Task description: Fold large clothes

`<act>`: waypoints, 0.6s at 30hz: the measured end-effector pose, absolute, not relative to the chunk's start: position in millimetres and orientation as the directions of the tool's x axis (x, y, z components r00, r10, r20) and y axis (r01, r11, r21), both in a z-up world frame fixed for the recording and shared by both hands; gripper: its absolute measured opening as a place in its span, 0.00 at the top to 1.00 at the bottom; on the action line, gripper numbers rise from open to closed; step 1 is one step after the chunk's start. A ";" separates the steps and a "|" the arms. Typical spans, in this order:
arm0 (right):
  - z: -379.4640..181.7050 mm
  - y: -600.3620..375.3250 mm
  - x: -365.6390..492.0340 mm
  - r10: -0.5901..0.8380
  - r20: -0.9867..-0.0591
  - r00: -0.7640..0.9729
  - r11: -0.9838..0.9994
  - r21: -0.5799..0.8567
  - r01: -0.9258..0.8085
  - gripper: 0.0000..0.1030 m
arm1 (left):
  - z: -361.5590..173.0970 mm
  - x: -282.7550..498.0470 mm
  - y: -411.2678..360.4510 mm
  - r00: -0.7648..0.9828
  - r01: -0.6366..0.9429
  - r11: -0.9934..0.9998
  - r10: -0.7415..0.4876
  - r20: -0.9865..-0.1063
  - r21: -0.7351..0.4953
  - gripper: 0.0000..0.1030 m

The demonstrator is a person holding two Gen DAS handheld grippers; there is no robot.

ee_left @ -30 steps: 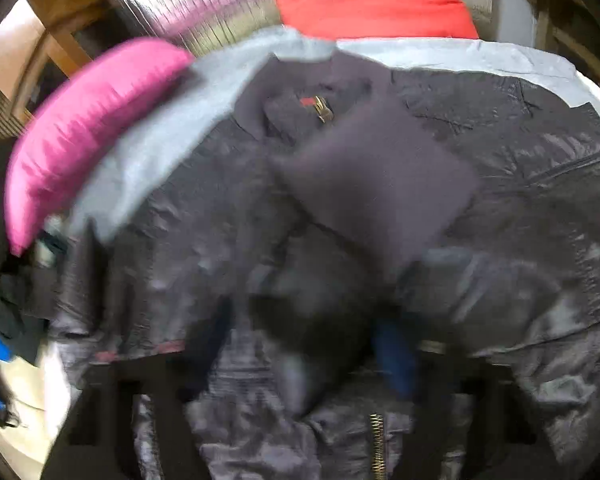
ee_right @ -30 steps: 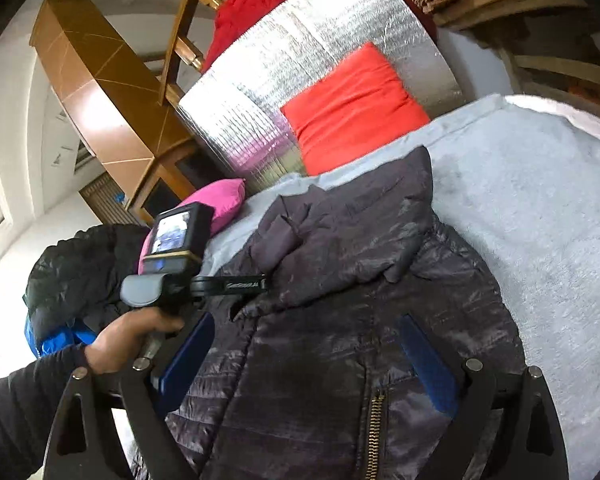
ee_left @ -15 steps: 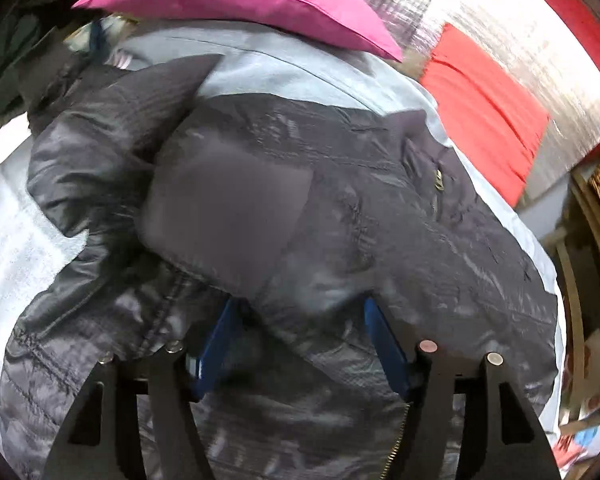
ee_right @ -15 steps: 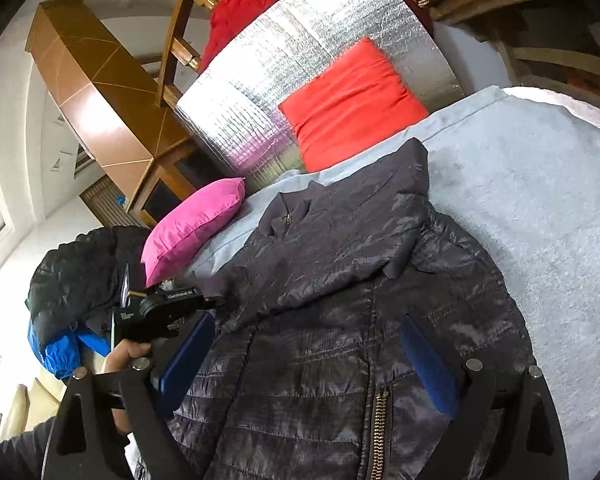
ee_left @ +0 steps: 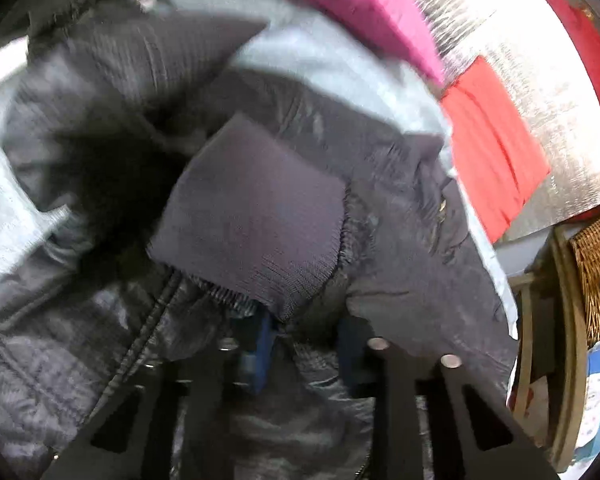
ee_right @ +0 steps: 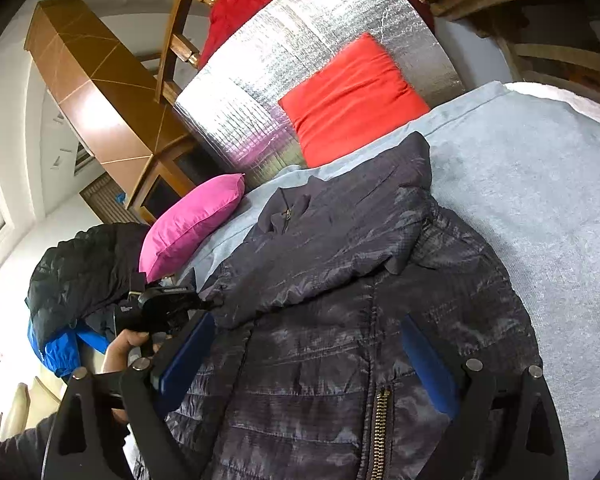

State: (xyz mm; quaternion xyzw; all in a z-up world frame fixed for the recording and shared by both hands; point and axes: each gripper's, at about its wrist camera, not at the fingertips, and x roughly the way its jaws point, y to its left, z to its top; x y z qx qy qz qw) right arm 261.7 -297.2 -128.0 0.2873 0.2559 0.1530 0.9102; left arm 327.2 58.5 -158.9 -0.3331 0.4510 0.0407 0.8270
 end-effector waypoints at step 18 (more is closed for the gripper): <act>-99.1 -356.7 317.5 0.276 -0.500 0.821 0.834 0.548 0.053 0.07 | -185.1 307.8 38.1 0.637 -0.217 0.912 -0.138 -0.759 -0.348 0.69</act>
